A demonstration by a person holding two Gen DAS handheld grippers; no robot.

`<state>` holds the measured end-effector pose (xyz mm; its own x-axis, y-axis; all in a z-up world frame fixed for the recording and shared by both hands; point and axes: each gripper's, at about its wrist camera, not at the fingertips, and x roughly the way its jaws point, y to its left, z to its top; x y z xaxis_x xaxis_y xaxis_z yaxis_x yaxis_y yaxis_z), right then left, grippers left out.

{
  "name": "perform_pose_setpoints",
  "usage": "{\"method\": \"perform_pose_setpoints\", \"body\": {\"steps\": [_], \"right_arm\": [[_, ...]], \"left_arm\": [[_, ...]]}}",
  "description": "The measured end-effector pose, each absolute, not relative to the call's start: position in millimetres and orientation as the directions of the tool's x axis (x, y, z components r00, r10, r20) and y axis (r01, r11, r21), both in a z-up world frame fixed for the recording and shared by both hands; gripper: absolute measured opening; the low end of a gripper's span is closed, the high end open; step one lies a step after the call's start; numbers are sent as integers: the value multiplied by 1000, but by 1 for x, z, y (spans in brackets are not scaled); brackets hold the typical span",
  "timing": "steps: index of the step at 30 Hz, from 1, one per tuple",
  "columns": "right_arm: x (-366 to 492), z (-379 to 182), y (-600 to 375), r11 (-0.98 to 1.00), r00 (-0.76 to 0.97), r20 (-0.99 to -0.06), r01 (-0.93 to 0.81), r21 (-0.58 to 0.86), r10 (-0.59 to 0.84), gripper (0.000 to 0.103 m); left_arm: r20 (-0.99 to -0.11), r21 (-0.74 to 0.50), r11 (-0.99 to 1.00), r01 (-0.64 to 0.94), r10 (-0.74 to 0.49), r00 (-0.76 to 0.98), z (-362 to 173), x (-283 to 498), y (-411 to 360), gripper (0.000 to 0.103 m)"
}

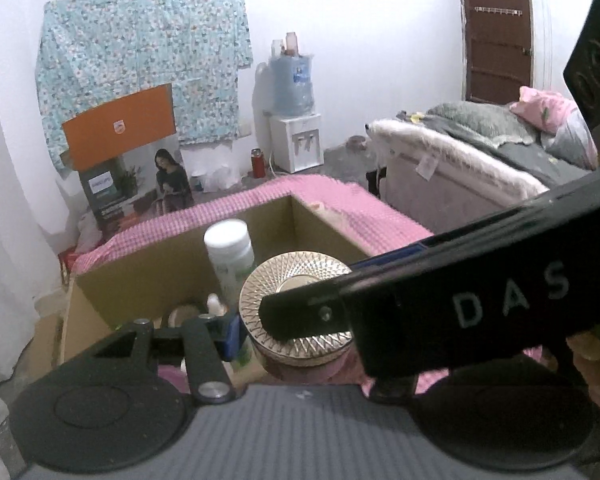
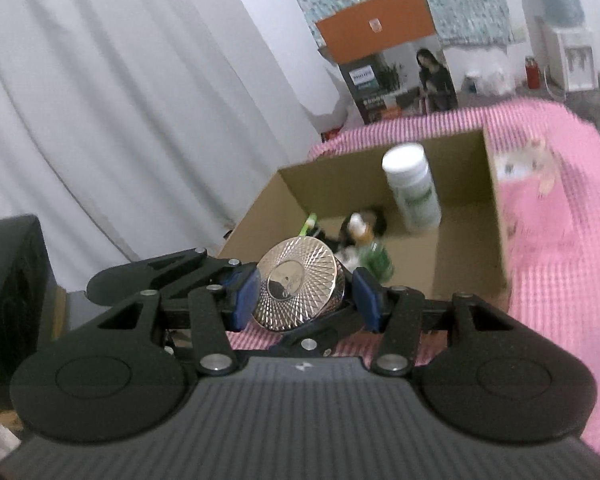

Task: Organize rigid objects
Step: 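Carry the gold-lidded jar into the box and open the right gripper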

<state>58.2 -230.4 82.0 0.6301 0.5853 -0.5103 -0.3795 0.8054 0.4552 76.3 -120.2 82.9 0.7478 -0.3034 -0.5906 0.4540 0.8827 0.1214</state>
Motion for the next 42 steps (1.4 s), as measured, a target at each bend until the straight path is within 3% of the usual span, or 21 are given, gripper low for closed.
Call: {"method": "perform_pose_setpoints", "body": {"steps": [8, 20, 38, 42], "right_arm": [[142, 85, -245, 821, 556, -604, -374, 431, 570, 52], [216, 42, -231, 842, 413, -741, -359, 402, 530, 51], [227, 31, -229, 853, 420, -755, -383, 354, 503, 49], [227, 31, -231, 849, 421, -749, -379, 367, 512, 50]], "left_arm": [[-678, 18, 907, 422, -299, 672, 64, 154, -132, 57], [-800, -101, 929, 357, -289, 526, 19, 218, -131, 57], [-838, -82, 934, 348, -254, 484, 8, 229, -139, 59], [-826, -95, 930, 354, -272, 493, 11, 228, -140, 56]]}}
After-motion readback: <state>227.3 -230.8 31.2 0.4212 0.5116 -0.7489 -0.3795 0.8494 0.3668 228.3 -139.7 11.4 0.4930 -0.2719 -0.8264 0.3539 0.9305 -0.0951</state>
